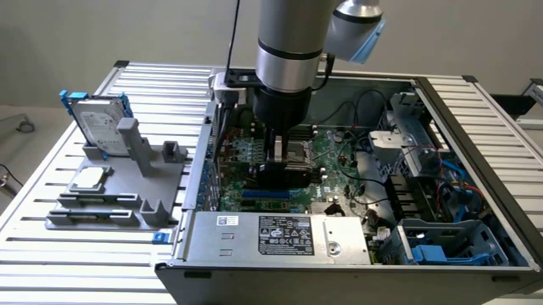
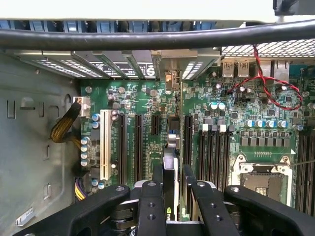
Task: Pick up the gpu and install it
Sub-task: 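Insert the gpu into the slot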
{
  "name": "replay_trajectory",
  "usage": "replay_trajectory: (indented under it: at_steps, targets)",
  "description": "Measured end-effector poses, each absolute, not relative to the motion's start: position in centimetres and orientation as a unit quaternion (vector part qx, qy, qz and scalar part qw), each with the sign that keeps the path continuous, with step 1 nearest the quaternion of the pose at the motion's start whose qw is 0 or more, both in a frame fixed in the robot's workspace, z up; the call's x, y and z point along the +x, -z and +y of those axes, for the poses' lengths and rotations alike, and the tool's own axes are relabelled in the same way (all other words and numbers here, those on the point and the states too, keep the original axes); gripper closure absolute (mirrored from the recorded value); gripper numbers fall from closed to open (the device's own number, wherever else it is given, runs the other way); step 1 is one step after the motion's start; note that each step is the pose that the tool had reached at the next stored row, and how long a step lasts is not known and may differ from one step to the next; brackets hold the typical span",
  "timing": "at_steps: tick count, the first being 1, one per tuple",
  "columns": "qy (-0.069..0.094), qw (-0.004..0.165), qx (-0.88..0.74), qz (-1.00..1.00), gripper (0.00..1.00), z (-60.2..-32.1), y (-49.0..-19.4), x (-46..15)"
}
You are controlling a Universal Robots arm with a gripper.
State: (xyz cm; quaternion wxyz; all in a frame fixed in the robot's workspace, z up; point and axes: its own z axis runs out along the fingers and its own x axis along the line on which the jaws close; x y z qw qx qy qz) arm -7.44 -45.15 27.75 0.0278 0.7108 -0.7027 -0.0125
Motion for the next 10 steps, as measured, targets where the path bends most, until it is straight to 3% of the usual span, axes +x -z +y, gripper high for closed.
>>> replay_trajectory:
  at_steps: [10]
  targets:
    - [0.013, 0.028, 0.711, -0.703, 0.73, -45.42, -27.64, -7.44]
